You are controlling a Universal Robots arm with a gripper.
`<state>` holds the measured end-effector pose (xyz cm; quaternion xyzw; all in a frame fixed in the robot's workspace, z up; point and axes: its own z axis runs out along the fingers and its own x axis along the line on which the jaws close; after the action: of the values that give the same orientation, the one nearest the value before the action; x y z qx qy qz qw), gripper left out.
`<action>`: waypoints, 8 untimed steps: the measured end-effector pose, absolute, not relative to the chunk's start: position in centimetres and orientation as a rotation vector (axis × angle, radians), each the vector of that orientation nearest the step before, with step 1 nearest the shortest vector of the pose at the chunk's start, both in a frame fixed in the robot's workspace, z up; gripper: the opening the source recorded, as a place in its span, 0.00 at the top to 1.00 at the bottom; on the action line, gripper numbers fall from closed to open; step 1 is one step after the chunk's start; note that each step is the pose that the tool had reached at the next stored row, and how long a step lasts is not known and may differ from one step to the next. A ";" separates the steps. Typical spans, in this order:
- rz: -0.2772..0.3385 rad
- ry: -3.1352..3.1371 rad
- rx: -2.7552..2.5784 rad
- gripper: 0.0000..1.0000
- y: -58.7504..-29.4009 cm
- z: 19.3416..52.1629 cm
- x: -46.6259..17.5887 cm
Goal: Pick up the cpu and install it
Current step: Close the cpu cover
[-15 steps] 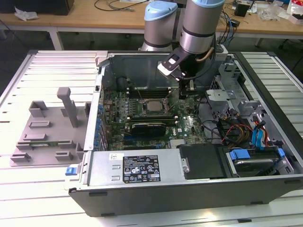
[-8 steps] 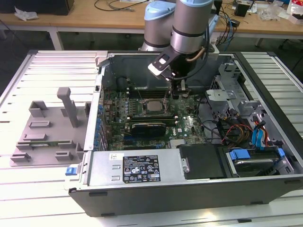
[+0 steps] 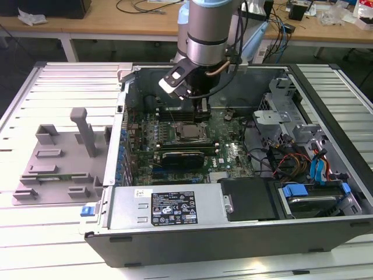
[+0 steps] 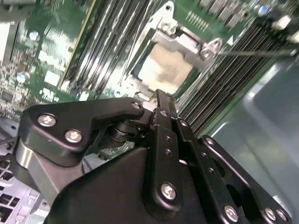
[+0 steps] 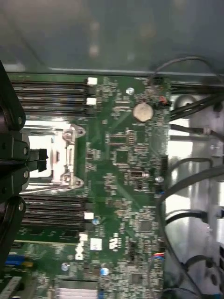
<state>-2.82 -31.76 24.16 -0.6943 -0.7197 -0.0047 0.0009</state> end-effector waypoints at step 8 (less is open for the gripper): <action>-0.016 -2.260 -2.180 0.89 -31.8 23.5 -3.8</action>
<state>-3.78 -31.80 23.51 -0.6943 -0.7197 -0.0049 0.0006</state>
